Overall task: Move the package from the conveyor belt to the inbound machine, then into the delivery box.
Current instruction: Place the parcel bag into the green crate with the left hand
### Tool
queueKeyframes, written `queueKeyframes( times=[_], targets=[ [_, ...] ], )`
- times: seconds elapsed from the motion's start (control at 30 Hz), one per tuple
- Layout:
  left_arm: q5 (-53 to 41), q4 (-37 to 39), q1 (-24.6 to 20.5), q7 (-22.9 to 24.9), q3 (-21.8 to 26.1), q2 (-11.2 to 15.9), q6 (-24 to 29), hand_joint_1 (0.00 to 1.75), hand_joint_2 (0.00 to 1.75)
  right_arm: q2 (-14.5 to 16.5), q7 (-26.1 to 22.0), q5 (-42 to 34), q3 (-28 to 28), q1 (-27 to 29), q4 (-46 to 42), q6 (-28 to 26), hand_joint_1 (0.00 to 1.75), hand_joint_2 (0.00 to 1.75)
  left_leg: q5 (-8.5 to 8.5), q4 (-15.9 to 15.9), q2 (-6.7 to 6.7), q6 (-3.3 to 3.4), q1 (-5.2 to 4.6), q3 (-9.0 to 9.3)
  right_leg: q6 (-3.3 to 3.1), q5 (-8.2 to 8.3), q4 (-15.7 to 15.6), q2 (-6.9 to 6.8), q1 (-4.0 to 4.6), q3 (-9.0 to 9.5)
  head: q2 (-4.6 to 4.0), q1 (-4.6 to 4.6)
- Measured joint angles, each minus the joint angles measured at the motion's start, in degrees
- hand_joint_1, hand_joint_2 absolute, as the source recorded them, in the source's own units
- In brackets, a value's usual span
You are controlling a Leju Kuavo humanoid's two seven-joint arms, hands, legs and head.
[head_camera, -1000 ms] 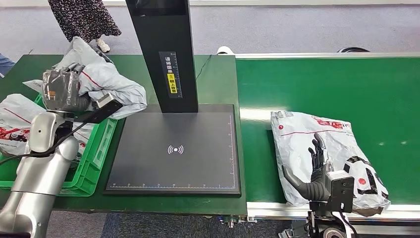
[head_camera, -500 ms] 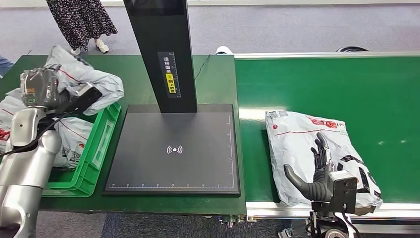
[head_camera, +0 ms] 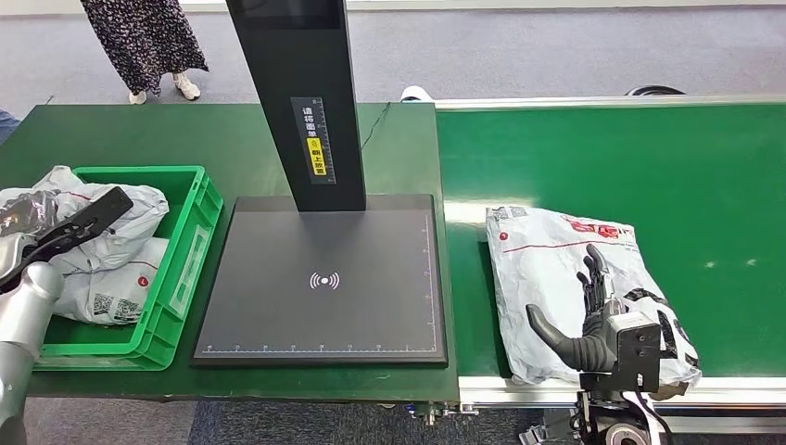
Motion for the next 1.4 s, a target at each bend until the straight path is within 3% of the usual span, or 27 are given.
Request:
queueKeyframes(
  times=[0.33,0.6,0.73,0.83,0.9,0.97,1.03,1.17,1.4],
  targets=[
    [-0.1,1.6,-0.5,0.4,0.4,0.0,-0.5,1.75,1.75,0.0,0.0,0.0,0.0,-0.1,0.0,0.0,0.0,1.75,0.0,0.0,0.11,-0.02,0.05,0.1,-0.04,0.01,0.1,0.15,0.06,0.01,0.0,0.01],
    [-1.7,3.3,-0.5,5.1,0.6,0.1,-4.4,1.75,1.75,0.6,1.0,1.2,0.0,-1.4,0.7,1.0,0.0,1.75,-0.11,-0.1,0.49,-0.17,0.04,0.32,-0.1,0.05,0.1,0.59,0.05,0.14,0.0,0.0],
    [-2.0,4.8,-0.9,4.8,0.8,0.1,-7.4,0.0,1.75,1.0,1.6,1.8,0.0,-3.1,1.6,1.3,0.0,1.75,-0.14,-0.2,0.76,-0.2,0.03,0.58,-0.16,0.09,0.1,0.87,0.03,0.2,0.0,-0.01],
    [2.0,4.8,0.3,-5.2,0.7,-0.3,-14.2,0.0,1.75,1.0,1.7,1.9,0.0,-5.0,3.1,1.4,0.0,1.75,-0.13,-0.3,0.76,-0.21,0.01,0.84,-0.2,0.08,0.1,0.9,-0.01,0.28,0.0,-0.03],
    [7.6,1.7,3.4,-13.6,0.1,-0.7,-20.6,0.0,1.75,0.9,1.6,1.9,0.0,-6.3,4.7,1.4,0.0,1.75,-0.11,-0.3,0.63,-0.23,-0.01,0.94,-0.26,0.02,0.1,0.77,-0.02,0.38,0.0,-0.04],
    [13.7,-3.0,6.8,-18.0,-0.9,-1.1,-24.7,0.0,1.75,0.6,1.4,1.9,0.0,-7.2,5.9,1.4,0.0,1.75,-0.09,-0.3,0.34,-0.24,-0.01,0.97,-0.3,-0.09,0.1,0.45,-0.02,0.49,0.0,-0.04],
    [18.3,-7.6,9.5,-19.4,-2.1,-1.3,-25.2,0.0,1.75,0.2,1.2,1.7,-0.1,-7.3,6.4,1.4,0.0,1.75,-0.06,-0.3,-0.12,-0.2,-0.02,0.94,-0.25,-0.21,0.1,-0.05,-0.03,0.55,0.0,-0.05],
    [23.2,-15.9,12.8,-17.2,-3.4,-3.7,-18.5,0.0,1.75,-0.2,1.0,1.1,-0.5,-5.6,5.4,1.6,0.0,1.75,0.04,-0.1,-1.05,-0.07,-0.03,0.53,-0.08,-0.37,0.1,-1.02,-0.04,0.56,0.0,0.01],
    [32.4,-29.4,17.1,-17.7,-2.4,-7.2,-12.4,0.0,1.75,-0.3,1.0,0.8,-0.8,-3.4,3.8,2.1,0.0,1.75,0.05,0.1,-0.96,0.04,-0.05,0.03,0.0,-0.3,0.0,-1.05,-0.06,0.32,0.0,0.01]
  ],
)
